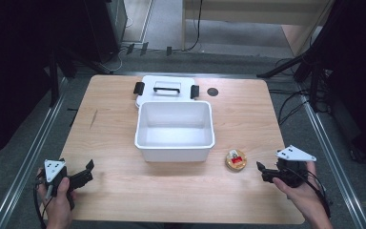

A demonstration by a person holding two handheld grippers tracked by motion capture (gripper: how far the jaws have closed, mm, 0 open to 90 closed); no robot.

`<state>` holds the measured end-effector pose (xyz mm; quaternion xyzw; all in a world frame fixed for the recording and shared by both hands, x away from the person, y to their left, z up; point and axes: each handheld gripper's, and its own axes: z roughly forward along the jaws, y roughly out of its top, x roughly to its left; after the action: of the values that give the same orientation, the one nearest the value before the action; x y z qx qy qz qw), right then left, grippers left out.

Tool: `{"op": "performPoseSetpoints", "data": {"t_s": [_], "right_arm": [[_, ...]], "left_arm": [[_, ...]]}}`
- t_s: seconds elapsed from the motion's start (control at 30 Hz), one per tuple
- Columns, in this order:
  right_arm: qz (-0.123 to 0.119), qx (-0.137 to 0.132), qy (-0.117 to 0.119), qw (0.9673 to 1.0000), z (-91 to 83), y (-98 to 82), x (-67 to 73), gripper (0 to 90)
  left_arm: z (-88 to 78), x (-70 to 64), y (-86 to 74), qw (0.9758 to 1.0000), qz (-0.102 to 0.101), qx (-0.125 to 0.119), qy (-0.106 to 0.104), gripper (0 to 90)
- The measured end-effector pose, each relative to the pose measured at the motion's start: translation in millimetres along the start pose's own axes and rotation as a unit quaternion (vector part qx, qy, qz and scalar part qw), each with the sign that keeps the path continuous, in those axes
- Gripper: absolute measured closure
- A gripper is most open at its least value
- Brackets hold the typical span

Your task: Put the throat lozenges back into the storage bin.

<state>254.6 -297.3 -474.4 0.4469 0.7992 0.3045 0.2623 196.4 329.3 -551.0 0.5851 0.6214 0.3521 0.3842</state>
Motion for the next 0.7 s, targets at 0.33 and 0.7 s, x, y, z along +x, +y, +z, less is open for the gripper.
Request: {"op": "performPoseSetpoints", "data": {"t_s": [0.33,0.7], "right_arm": [[-0.049,0.064,0.020,0.9965,6.3,26.1,8.8,13.4],[-0.074,0.128,0.031,0.9885,18.0,44.6,17.8,13.2]], "left_arm": [[0.0,0.0,0.0,1.0000,-0.001,-0.001,0.000,0.1],[0.0,0.2,0.0,1.0000,-0.001,-0.001,-0.001,0.2]]}}
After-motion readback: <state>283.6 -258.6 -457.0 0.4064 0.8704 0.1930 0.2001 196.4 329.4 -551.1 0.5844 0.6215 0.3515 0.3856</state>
